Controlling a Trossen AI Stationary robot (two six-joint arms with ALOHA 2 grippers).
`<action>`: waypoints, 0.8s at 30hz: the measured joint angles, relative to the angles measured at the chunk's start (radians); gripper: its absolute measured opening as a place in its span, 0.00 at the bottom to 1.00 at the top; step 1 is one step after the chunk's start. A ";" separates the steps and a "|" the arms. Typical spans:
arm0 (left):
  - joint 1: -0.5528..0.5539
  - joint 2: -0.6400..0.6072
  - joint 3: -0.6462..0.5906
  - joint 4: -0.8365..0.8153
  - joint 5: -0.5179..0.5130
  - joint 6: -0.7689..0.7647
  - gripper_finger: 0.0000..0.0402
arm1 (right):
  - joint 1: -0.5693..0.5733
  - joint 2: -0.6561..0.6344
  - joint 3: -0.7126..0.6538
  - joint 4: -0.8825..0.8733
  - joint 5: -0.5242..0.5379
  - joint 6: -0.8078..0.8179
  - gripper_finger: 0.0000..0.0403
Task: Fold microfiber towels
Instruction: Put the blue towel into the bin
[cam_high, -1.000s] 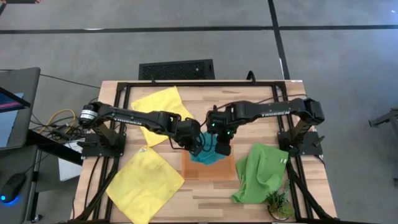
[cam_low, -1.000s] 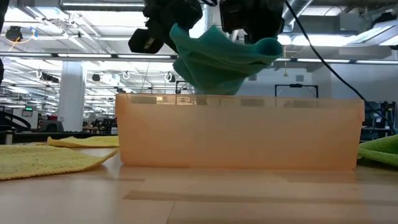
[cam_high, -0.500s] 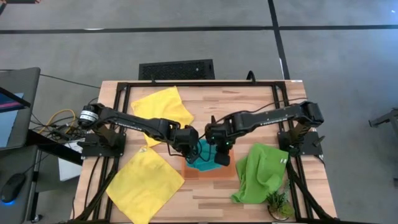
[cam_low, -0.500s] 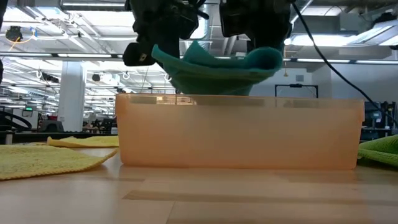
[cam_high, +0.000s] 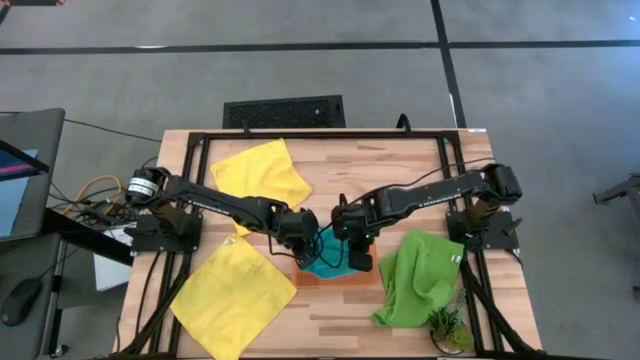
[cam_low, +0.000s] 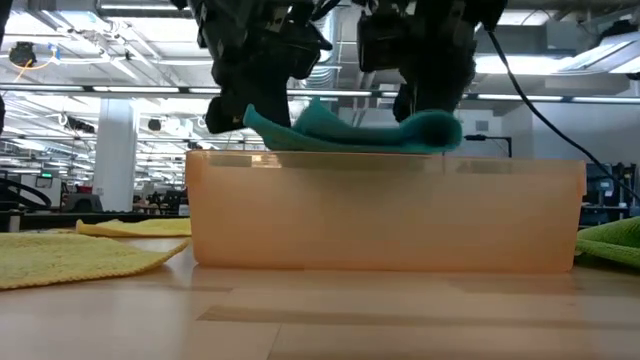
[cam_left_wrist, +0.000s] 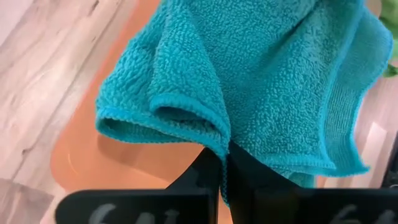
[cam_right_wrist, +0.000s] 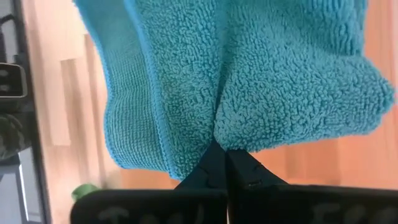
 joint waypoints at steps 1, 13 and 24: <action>0.000 0.000 -0.009 0.011 0.000 0.008 0.00 | -0.001 0.000 -0.012 0.013 0.000 -0.002 0.01; 0.001 0.000 -0.091 0.138 0.024 0.075 0.00 | 0.000 0.000 -0.079 0.084 -0.014 -0.032 0.01; 0.006 0.000 -0.096 0.136 0.018 0.093 0.01 | 0.000 0.001 -0.088 0.094 -0.018 -0.032 0.13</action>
